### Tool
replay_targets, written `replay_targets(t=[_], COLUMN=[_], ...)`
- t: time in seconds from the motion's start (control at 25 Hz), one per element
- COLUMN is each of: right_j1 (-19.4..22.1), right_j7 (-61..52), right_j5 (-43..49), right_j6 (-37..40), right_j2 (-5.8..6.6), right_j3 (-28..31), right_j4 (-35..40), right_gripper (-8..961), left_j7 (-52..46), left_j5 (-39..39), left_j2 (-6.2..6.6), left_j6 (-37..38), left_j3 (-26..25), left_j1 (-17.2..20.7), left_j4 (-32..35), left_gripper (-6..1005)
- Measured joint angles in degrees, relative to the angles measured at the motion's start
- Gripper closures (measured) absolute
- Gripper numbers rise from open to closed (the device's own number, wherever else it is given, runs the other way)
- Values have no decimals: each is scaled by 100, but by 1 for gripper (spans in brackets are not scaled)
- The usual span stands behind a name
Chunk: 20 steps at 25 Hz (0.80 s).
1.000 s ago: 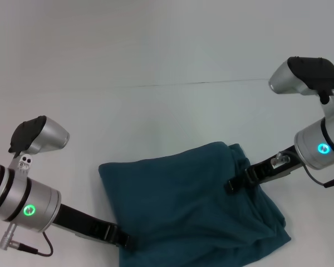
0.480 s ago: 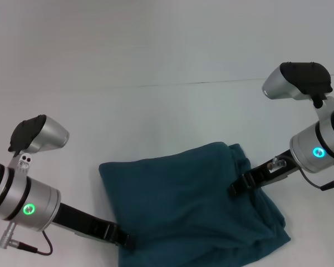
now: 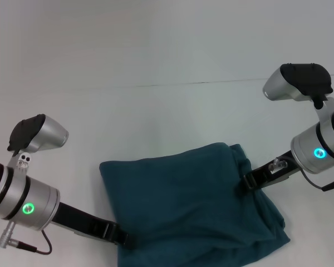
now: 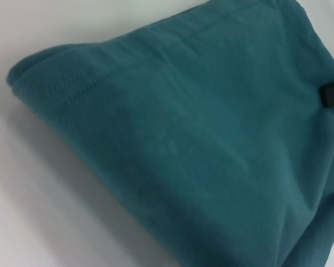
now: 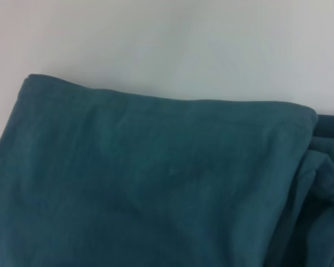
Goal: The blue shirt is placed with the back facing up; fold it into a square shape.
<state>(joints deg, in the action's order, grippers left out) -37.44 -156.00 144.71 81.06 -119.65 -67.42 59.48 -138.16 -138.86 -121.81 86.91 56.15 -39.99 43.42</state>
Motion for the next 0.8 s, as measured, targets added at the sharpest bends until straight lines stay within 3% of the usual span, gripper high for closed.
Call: replay_targets(t=[0.12,0.8], right_j1=[4,59], right_j7=[6,12], right_j5=[36,48], right_j6=[8,173], right_j2=[4,95], right_j3=[1,131], right_j4=[0,203], right_gripper=[933,876], left_j7=[0,13], left_j5=[-1,-54], left_j2=[-1,-1], left_j6=[-9,-4], left_j3=[6,10], left_j1=[0,0], left_j4=[-1,-43], left_gripper=[831,821])
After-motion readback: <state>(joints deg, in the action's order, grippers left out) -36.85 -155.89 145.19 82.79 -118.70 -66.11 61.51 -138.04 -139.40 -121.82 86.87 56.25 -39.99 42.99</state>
